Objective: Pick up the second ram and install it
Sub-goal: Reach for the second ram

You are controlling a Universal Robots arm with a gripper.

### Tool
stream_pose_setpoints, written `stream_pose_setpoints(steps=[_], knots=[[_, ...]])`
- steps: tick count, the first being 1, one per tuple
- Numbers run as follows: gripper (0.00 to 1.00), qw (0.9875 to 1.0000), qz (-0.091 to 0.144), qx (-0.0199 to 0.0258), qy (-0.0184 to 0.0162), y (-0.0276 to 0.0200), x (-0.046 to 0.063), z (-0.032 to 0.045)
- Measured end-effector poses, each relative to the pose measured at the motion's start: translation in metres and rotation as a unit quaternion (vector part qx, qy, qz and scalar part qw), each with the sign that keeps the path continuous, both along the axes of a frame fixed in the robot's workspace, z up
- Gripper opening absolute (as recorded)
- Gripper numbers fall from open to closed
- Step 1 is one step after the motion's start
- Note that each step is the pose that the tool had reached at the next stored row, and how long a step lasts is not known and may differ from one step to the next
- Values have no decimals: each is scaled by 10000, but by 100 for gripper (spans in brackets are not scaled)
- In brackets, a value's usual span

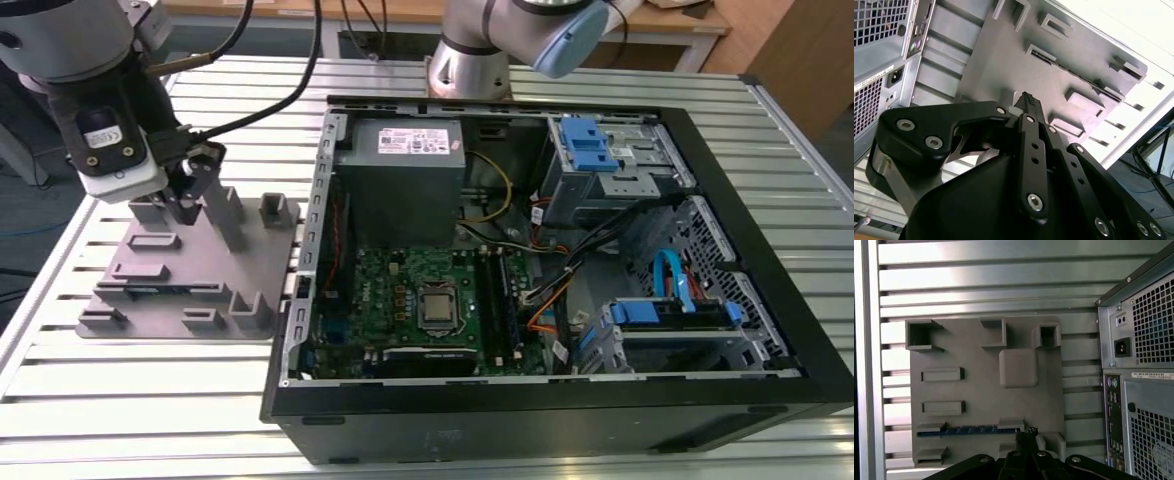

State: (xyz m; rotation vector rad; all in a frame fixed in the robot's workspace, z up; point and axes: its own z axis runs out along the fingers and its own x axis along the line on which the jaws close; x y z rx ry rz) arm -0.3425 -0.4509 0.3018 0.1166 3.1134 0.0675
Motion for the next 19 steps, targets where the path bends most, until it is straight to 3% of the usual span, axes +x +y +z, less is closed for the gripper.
stream_pose_setpoints(steps=[19], knots=[[11, 10000, 0, 0, 0, -73, 0, -290]])
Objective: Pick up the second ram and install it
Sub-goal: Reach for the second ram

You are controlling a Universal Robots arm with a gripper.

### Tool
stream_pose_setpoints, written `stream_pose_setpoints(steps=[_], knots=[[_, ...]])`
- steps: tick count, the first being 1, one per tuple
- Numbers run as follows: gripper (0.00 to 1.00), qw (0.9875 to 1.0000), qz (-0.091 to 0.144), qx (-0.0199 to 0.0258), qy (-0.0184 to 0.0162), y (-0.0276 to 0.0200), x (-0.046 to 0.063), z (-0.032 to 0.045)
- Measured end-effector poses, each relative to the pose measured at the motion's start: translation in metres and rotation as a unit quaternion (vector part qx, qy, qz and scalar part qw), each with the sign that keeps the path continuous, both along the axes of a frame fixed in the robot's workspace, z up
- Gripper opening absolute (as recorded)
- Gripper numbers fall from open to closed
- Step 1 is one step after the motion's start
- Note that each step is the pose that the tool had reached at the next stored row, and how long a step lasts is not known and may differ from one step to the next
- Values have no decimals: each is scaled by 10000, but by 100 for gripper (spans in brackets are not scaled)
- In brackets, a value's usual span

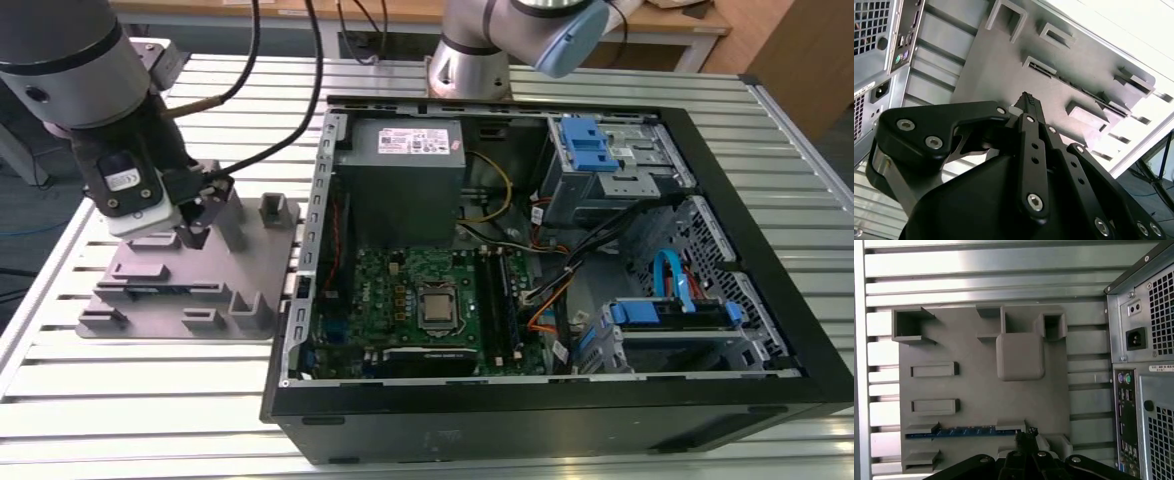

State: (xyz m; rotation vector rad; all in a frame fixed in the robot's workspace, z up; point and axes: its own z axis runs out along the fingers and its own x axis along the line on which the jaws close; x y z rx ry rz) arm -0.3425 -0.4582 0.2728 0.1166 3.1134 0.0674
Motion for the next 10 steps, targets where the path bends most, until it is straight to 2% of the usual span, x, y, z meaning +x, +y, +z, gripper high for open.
stream_pose_setpoints(steps=[10], knots=[[11, 10000, 0, 1, 0, -72, -2, -184]])
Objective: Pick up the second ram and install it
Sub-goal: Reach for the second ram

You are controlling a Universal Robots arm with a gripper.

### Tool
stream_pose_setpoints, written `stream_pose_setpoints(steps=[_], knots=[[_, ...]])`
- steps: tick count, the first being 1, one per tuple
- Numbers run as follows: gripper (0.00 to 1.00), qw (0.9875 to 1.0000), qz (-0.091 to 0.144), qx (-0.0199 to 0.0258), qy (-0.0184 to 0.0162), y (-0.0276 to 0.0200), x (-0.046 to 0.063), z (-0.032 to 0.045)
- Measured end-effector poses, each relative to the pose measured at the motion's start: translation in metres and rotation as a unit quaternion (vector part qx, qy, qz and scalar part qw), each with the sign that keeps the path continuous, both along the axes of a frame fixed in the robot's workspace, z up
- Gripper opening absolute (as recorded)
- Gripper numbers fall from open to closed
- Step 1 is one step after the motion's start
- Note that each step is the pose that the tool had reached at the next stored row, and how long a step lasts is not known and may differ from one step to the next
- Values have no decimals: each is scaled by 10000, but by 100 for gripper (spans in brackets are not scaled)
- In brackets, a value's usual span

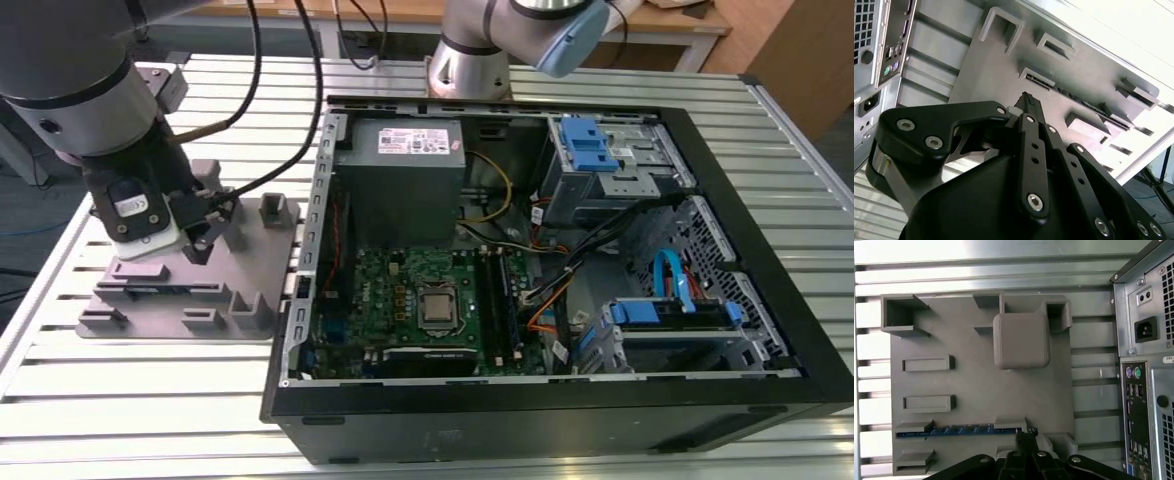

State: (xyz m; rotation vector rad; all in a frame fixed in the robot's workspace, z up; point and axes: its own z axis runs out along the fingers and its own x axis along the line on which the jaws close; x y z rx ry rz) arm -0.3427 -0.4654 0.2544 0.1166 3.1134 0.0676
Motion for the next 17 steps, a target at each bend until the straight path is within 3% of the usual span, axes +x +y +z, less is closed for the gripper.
stream_pose_setpoints(steps=[2, 8, 17], knots=[[11, 10000, 1, -1, 1, -1, -44, -25], [11, 10000, 3, -1, 2, -3, -310, -93], [11, 10000, 18, -1, 43, -78, -449, -255]])
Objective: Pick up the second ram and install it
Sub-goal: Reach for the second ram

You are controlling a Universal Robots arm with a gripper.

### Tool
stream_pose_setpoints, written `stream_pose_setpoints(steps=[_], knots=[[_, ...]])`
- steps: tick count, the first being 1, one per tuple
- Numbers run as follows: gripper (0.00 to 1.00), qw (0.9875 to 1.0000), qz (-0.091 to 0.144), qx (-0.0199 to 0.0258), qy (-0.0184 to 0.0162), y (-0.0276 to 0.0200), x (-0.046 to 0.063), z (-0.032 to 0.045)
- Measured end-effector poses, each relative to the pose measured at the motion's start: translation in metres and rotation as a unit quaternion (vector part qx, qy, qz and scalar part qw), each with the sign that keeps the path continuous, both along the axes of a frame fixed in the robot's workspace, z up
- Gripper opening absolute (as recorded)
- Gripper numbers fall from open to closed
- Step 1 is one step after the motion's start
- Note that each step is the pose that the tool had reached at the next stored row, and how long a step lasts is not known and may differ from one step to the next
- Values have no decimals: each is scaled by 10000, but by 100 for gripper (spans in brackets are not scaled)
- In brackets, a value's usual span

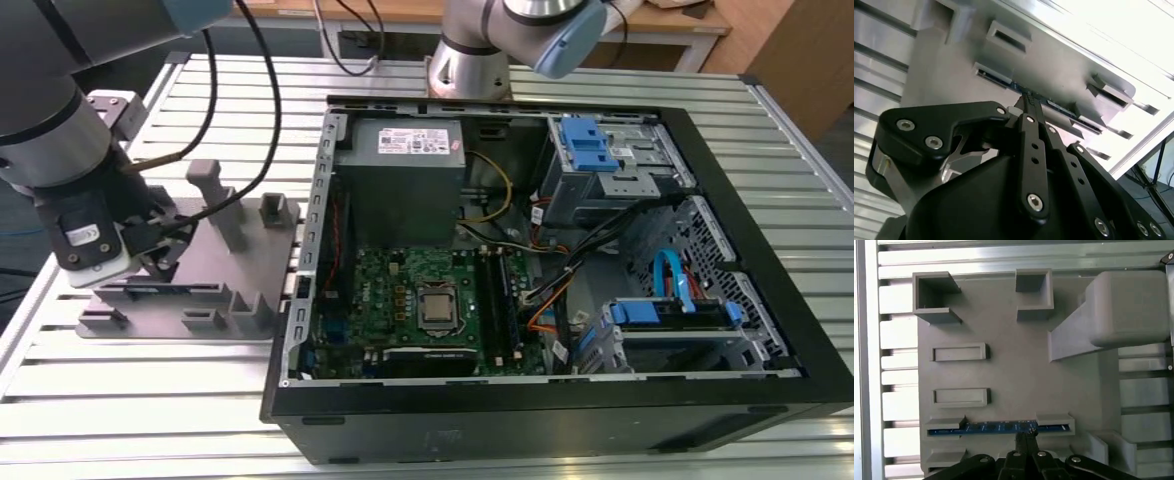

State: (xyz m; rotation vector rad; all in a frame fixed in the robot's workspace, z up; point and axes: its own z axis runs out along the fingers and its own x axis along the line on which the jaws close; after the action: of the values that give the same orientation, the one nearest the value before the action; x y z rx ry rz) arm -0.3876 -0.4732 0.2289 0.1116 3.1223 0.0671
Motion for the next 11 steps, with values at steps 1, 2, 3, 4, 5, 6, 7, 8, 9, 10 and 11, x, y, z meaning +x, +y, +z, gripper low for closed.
stream_pose_setpoints(steps=[1, 2, 3, 4, 5, 6, 7, 8, 9, 10, 11], knots=[[11, 10000, 2, 0, 0, -1, -30, -19], [11, 10000, 6, 0, 0, -1, -56, -36], [11, 10000, 9, 0, 0, -1, -79, -54], [11, 10000, 11, 1, -1, -1, -105, -75], [11, 10000, 13, 0, 0, -1, -125, -92], [11, 10000, 15, 1, -1, -1, -136, -110], [11, 10000, 15, 1, -2, 0, -138, -129], [11, 10000, 15, 1, -1, -1, -139, -139], [11, 10000, 16, 1, 0, -1, -139, -139], [11, 10000, 16, 0, 0, -1, -140, -139], [11, 10000, 15, 0, 0, -1, -140, -139]])
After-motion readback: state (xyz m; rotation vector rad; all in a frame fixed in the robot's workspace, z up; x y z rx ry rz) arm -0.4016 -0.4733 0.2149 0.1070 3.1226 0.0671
